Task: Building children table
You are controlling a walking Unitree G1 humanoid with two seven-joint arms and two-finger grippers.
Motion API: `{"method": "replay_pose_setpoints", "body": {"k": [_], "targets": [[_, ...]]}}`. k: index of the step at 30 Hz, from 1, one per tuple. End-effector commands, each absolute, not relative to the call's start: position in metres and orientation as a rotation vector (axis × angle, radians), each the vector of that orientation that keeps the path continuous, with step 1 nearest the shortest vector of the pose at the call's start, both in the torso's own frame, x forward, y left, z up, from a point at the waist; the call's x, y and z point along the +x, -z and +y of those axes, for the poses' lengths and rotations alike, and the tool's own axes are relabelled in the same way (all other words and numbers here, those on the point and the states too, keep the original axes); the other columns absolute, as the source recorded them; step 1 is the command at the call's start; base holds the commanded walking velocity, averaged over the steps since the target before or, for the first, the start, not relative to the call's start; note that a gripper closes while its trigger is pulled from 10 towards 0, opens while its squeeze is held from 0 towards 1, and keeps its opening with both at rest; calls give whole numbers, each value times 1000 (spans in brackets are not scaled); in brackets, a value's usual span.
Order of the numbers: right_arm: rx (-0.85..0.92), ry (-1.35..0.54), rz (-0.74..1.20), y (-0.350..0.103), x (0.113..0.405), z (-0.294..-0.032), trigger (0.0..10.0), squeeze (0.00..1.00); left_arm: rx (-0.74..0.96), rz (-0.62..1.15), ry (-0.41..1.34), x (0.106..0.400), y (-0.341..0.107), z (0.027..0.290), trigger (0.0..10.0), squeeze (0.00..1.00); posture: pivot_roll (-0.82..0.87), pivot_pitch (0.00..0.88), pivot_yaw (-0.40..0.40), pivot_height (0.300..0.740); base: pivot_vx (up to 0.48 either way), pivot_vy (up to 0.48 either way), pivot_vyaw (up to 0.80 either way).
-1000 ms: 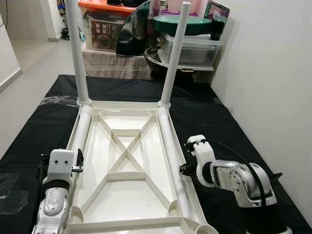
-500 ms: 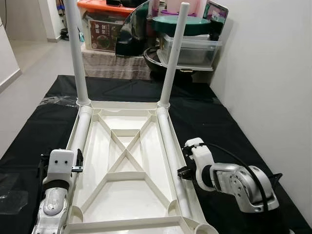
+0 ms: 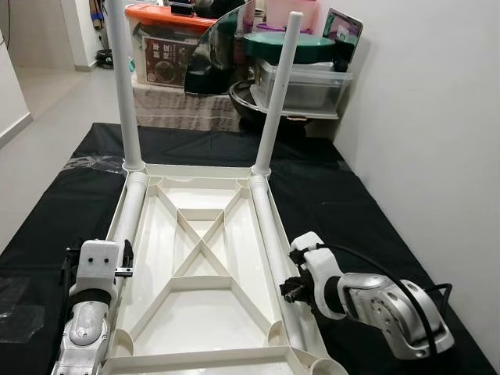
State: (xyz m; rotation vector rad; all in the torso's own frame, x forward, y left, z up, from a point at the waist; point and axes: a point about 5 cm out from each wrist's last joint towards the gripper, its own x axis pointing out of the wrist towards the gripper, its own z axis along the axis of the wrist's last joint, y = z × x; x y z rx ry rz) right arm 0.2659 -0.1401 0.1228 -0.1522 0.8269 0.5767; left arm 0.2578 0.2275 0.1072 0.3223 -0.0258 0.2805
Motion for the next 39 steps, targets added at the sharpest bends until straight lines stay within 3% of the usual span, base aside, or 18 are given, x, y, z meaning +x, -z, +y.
{"method": "replay_pose_setpoints", "body": {"k": [1,19,20,30,31,39], "targets": [[-155,-504,985,-93,258,-154,10000,0,326,39,-261,255,-93,224,10000,0,-15,0,-147,740,0,0,0],[-87,-427,1044,-87,258,-168,10000,0,327,40,-254,255,-91,222,10000,0,-25,0,-144,740,0,0,0],[-84,-419,1051,-87,258,-169,10000,1000,327,40,-252,255,-91,222,10000,0,-26,0,-146,740,0,0,0],[-31,-381,1091,-85,258,-171,10000,1000,326,44,-254,254,-91,222,10000,0,-25,0,-152,740,0,0,0],[-18,-384,1103,-85,257,-170,10000,0,327,44,-257,253,-91,222,10000,0,-26,0,-155,740,0,0,0],[49,-391,1153,-81,251,-168,10000,0,326,48,-258,253,-90,221,10000,0,-33,0,-154,740,0,0,0]]}}
